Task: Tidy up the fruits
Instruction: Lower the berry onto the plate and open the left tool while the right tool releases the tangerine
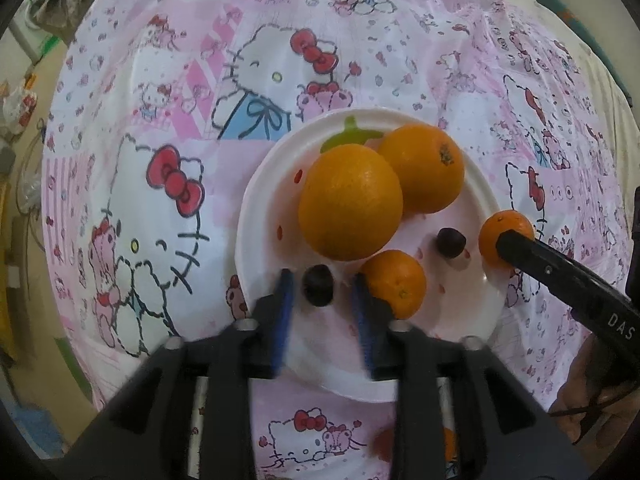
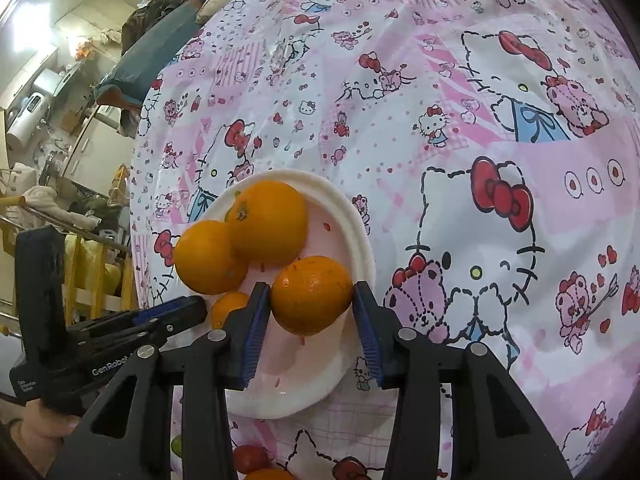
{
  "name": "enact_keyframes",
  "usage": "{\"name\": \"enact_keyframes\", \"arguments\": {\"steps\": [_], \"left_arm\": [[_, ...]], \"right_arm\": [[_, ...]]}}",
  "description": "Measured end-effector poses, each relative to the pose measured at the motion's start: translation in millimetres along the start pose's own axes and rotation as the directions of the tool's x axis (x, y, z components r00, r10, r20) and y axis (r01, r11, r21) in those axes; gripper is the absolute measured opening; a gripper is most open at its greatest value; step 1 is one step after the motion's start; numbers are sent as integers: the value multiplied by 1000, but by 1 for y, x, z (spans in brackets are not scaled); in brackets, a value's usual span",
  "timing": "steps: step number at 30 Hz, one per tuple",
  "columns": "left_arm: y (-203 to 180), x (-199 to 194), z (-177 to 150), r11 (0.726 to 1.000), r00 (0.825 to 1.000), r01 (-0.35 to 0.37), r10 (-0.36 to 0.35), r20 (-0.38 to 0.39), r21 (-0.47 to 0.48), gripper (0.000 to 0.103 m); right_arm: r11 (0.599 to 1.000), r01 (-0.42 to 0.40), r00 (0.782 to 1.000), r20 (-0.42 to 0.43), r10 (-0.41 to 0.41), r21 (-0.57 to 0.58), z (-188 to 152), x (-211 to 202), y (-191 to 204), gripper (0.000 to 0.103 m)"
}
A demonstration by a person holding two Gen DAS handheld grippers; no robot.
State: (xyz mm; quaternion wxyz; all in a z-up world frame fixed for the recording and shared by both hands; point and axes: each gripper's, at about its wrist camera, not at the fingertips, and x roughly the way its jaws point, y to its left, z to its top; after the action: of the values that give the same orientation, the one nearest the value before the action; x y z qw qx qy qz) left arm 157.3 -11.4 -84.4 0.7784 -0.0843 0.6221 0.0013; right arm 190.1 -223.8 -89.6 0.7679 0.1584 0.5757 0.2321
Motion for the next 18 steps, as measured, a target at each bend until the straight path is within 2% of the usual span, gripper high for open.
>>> {"name": "enact_keyframes", "arguments": {"steps": [3, 4, 5, 6, 7, 8, 9, 18], "left_arm": [[0, -3, 0, 1000, 1000, 1, -1, 18, 13, 41], [-1, -4, 0, 1000, 1000, 0, 0, 18, 17, 46], [-1, -4, 0, 1000, 1000, 3, -4, 19, 18, 52], [-1, -4, 0, 1000, 1000, 10, -10, 20, 17, 65], [0, -6, -1, 1000, 1000, 22, -22, 22, 16, 76], [0, -7, -1, 999, 999, 34, -35, 24, 18, 80], [1, -9, -2, 999, 999, 41, -42, 30, 24, 84], [5, -15, -3, 999, 998, 44, -44, 52, 3, 85]], "right_arm": [[1000, 10, 1000, 0, -10, 5, 1, 0, 0, 46], [1000, 8, 1000, -2, -8, 9, 1, 0, 0, 46], [1000, 4, 1000, -1, -4, 13, 1, -1, 0, 50], [1000, -6, 1000, 6, 6, 13, 1, -3, 1, 63], [1000, -12, 1000, 16, 12, 10, 1, -5, 3, 69], [1000, -15, 999, 32, 15, 4, 1, -8, 4, 74], [1000, -13, 999, 41, 14, -2, 1, -10, 6, 75], [1000, -2, 999, 47, 2, 1, 4, -18, 11, 76]]}}
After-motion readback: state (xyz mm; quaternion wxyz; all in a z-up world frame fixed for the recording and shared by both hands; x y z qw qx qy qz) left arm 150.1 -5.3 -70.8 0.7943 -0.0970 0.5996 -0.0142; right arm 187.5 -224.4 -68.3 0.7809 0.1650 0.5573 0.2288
